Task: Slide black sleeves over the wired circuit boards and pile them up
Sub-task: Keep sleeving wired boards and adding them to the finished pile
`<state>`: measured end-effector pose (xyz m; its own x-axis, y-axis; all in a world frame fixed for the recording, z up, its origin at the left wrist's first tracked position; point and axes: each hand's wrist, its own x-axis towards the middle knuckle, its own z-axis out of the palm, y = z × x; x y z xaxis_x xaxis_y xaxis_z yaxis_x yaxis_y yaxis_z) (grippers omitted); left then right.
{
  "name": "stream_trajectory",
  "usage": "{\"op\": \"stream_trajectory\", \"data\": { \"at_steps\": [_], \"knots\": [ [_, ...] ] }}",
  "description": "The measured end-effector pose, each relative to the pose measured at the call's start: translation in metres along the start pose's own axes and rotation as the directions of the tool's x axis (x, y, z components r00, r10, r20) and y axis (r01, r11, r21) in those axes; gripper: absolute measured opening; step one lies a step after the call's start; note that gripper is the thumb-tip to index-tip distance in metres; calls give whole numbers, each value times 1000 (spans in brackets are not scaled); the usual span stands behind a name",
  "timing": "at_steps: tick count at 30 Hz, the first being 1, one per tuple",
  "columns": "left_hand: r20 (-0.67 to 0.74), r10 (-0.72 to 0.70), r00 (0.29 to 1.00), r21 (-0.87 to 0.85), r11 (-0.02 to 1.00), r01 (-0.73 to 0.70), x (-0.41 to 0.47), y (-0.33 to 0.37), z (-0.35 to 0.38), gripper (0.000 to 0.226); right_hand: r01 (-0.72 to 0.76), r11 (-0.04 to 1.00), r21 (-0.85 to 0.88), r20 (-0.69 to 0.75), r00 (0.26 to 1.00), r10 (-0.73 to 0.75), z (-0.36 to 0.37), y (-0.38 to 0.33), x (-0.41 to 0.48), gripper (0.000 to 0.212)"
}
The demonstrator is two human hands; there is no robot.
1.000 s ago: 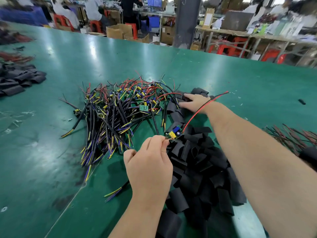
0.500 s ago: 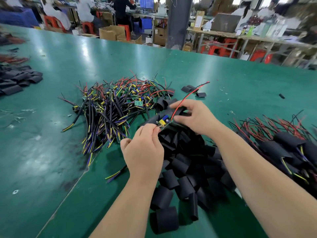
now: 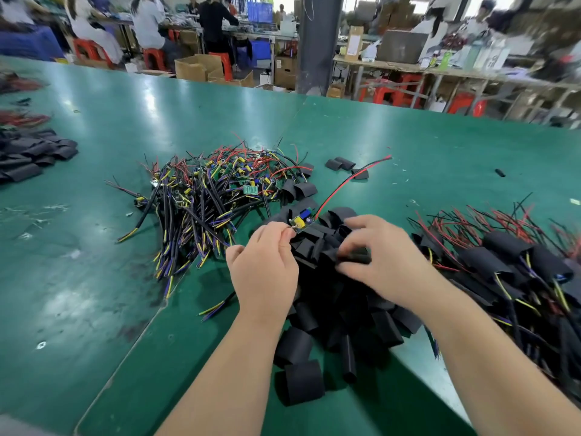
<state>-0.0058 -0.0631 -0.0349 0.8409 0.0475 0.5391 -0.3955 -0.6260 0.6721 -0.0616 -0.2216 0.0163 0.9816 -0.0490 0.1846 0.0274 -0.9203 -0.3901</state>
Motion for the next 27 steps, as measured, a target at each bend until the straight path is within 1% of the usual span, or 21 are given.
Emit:
{"op": "stream_trajectory", "data": {
  "at_steps": [2,5,7,8,9,10,11,13,14,15,16,17,18,19,20,21,22,23,24,26,27],
  "knots": [
    [19,19,1000,-11,1000,-19,-1,1,1,23,10,992,-129,57,998,-3,8,2,-9,13],
    [47,32,998,-29,999,-30,-1,2,-1,21,-4,991,-131,57,998,11,13,-1,-13,14],
    [67,66,996,-61,996,-62,0,3,-3,20,-17,997,-72,48,999,21,15,-3,-12,37],
    [73,95,993,-83,993,-89,0,4,-3,21,-11,998,-59,74,997,15,15,-3,-9,51],
    [76,117,990,-98,989,-110,0,5,-4,22,-2,998,-65,112,994,9,15,-4,-6,60],
    [82,128,988,-101,988,-120,0,5,-5,22,5,997,-80,150,989,7,14,-5,-3,60],
    [89,130,988,-96,988,-121,0,5,-5,22,20,994,-104,173,985,-1,13,-7,0,55],
    [95,123,988,-86,990,-115,0,4,-5,20,74,984,-161,165,985,-47,10,-11,3,34],
    [95,119,988,-83,990,-112,0,4,-5,19,96,981,-168,126,989,-75,8,-13,2,23],
    [95,117,989,-82,991,-109,0,5,-5,18,116,983,-145,67,992,-107,7,-14,0,14],
    [93,118,989,-85,990,-110,0,5,-5,18,117,989,-90,-11,993,-118,6,-14,-5,15],
    [91,122,988,-90,989,-113,0,5,-5,17,82,997,-17,-94,992,-83,5,-14,-10,26],
    [90,126,988,-96,988,-117,0,5,-5,17,20,995,99,-166,986,-3,3,-14,-15,36],
    [91,126,988,-100,988,-117,0,5,-5,17,-55,965,258,-205,973,110,1,-11,-21,41],
    [96,124,988,-103,988,-114,0,6,-5,18,-110,889,444,-206,953,220,0,-8,-27,43],
    [99,123,987,-108,988,-112,0,6,-5,18,-141,783,606,-181,934,309,0,-5,-34,43],
    [101,123,987,-114,987,-112,0,7,-5,18,-161,698,698,-160,915,371,1,0,-39,43],
    [100,125,987,-120,986,-113,-1,7,-5,19,-182,669,720,-152,900,408,2,5,-44,45],
    [100,126,987,-122,986,-113,-1,8,-6,19,-202,668,716,-147,892,428,5,9,-48,47],
    [103,124,987,-125,986,-110,-2,8,-7,20,-217,718,661,-168,890,423,11,11,-54,49],
    [103,123,987,-131,985,-109,-2,8,-7,20,-207,773,599,-196,899,393,14,11,-57,48]
  ]
}}
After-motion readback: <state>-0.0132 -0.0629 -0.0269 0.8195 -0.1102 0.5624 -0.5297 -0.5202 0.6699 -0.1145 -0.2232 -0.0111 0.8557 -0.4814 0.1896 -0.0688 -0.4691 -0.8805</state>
